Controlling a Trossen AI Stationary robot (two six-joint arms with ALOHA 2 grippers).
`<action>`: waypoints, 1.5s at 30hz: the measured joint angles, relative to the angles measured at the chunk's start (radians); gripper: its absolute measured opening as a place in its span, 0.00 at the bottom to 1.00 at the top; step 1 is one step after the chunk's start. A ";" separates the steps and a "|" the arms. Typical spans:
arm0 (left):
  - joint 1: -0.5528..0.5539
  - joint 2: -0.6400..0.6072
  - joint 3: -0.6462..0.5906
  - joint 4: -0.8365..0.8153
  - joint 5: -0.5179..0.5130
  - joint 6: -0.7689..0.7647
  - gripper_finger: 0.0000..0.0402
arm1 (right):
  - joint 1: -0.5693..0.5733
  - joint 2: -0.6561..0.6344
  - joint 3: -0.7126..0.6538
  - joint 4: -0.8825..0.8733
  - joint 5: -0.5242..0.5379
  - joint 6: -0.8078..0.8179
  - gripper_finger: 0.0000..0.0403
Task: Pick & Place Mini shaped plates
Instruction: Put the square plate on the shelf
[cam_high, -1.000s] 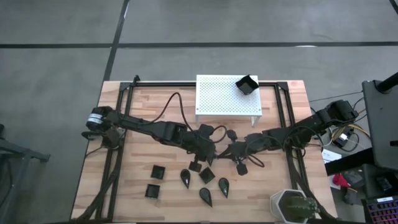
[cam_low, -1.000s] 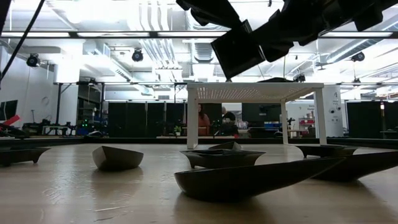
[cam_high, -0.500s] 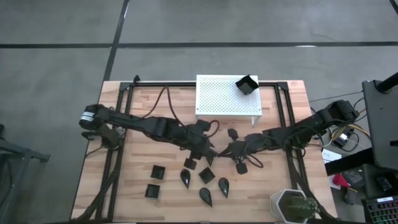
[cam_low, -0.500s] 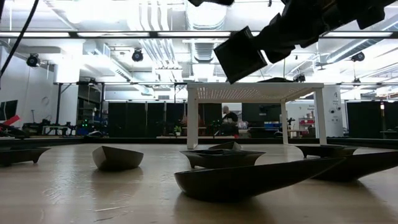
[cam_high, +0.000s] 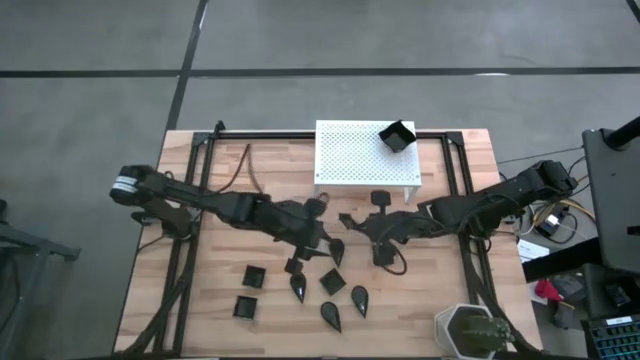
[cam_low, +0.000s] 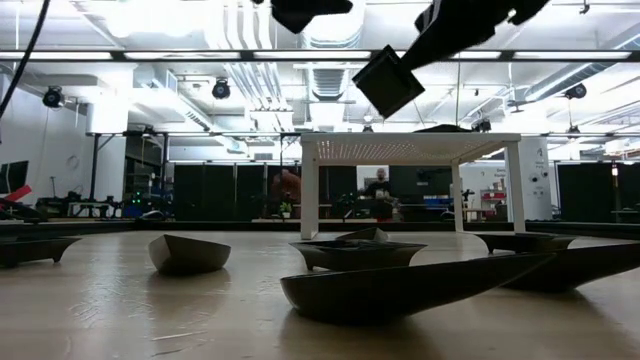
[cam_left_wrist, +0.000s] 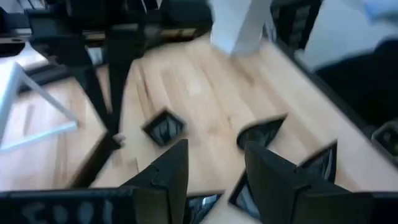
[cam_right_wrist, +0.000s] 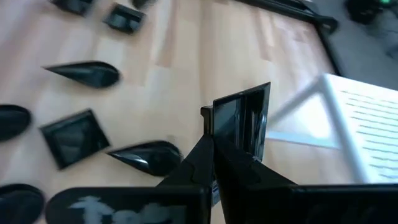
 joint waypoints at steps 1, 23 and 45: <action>-0.006 -0.025 -0.043 0.067 -0.001 -0.009 0.38 | 0.000 0.000 0.025 -0.044 0.024 -0.002 0.02; -0.039 -0.273 -0.646 0.950 0.005 -0.175 0.38 | -0.238 0.094 0.293 -0.386 0.121 -0.195 0.02; -0.042 -0.274 -0.655 0.944 0.017 -0.190 0.38 | -0.411 0.368 0.500 -0.638 0.333 -0.198 0.02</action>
